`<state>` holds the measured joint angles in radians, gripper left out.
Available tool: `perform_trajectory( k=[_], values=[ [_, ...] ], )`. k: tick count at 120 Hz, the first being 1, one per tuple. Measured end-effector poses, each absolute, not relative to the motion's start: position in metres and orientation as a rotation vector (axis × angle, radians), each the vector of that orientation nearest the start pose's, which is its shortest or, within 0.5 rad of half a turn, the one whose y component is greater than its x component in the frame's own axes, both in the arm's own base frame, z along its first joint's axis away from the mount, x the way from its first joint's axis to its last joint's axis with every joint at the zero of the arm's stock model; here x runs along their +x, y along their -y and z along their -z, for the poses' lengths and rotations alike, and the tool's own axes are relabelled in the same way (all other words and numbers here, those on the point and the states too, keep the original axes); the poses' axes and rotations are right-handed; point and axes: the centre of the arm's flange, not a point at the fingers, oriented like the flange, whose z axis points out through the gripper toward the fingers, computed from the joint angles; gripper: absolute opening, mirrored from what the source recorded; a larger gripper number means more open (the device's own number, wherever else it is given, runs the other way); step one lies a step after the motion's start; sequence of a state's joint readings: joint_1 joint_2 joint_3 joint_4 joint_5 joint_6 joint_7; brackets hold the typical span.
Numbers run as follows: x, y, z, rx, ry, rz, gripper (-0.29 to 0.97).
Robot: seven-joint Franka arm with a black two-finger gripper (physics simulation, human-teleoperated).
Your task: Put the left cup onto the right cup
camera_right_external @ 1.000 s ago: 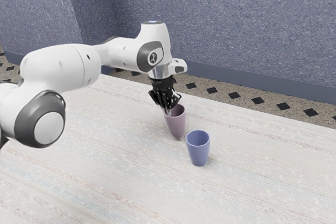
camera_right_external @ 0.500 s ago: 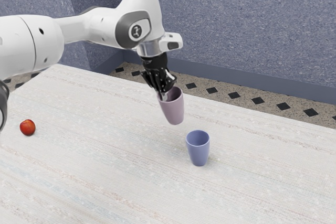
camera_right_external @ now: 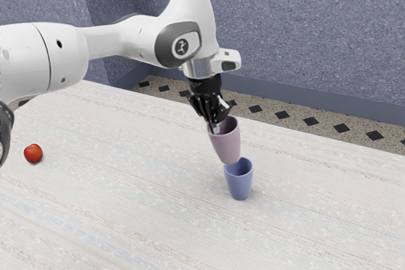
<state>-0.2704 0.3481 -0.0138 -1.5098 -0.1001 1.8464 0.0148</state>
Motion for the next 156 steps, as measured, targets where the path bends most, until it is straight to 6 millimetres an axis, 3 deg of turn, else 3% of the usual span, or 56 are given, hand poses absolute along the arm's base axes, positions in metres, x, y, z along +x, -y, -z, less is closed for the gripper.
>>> perform_trajectory(
  k=[52,87,134,143,156],
  values=[
    [0.658,0.201,-0.426,-3.204,-0.434,-0.085,-0.10],
    [0.664,0.198,-0.429,-3.201,-0.425,-0.058,-0.10],
    [0.670,0.200,-0.403,-3.199,-0.418,-0.113,-0.10],
    [0.671,0.200,-0.399,-3.199,-0.418,-0.122,-0.03],
    [0.671,0.200,-0.395,-3.202,-0.417,-0.130,0.21]
  ],
)
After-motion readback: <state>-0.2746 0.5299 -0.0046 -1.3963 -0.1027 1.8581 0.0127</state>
